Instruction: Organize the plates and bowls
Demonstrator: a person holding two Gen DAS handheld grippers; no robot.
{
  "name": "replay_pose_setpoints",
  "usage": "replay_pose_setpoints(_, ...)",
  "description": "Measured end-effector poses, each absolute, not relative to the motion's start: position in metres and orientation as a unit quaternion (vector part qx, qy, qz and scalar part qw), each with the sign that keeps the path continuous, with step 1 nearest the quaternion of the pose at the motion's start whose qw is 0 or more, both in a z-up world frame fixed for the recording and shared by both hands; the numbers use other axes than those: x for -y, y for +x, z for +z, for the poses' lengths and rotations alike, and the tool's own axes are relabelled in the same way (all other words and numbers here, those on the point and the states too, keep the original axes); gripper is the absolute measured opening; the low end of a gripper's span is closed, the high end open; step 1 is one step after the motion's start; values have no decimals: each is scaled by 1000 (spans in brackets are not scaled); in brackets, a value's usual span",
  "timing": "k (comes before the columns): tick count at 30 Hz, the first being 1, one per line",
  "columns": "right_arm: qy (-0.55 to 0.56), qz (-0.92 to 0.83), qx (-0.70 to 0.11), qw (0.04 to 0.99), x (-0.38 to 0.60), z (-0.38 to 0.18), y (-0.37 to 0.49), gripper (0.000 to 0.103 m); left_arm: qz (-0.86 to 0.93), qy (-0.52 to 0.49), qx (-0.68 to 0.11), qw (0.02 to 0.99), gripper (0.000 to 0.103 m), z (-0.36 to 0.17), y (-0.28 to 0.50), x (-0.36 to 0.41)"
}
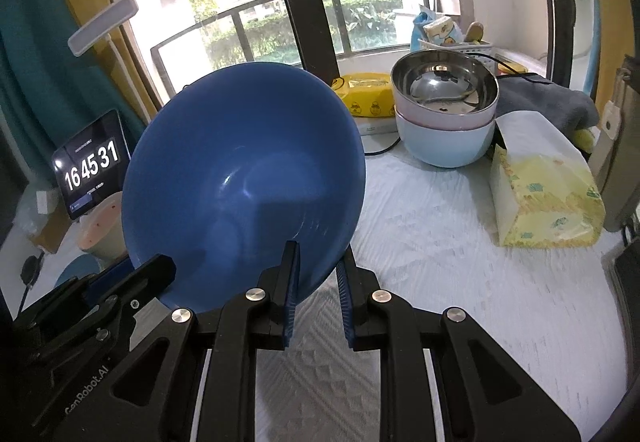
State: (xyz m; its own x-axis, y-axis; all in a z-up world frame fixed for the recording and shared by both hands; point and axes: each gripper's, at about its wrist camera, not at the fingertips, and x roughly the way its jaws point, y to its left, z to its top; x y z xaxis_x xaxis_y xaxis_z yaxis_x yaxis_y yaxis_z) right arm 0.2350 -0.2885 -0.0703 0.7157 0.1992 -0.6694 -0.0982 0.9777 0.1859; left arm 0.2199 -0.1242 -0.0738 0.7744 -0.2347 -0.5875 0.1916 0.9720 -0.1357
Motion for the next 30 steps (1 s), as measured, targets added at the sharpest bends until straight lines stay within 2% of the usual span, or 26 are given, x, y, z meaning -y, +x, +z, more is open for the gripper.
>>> replay_pose_setpoints(30, 66, 93, -379, 918, 252, -62, 175, 21, -104, -47, -316, 942, 27, -69, 156, 86)
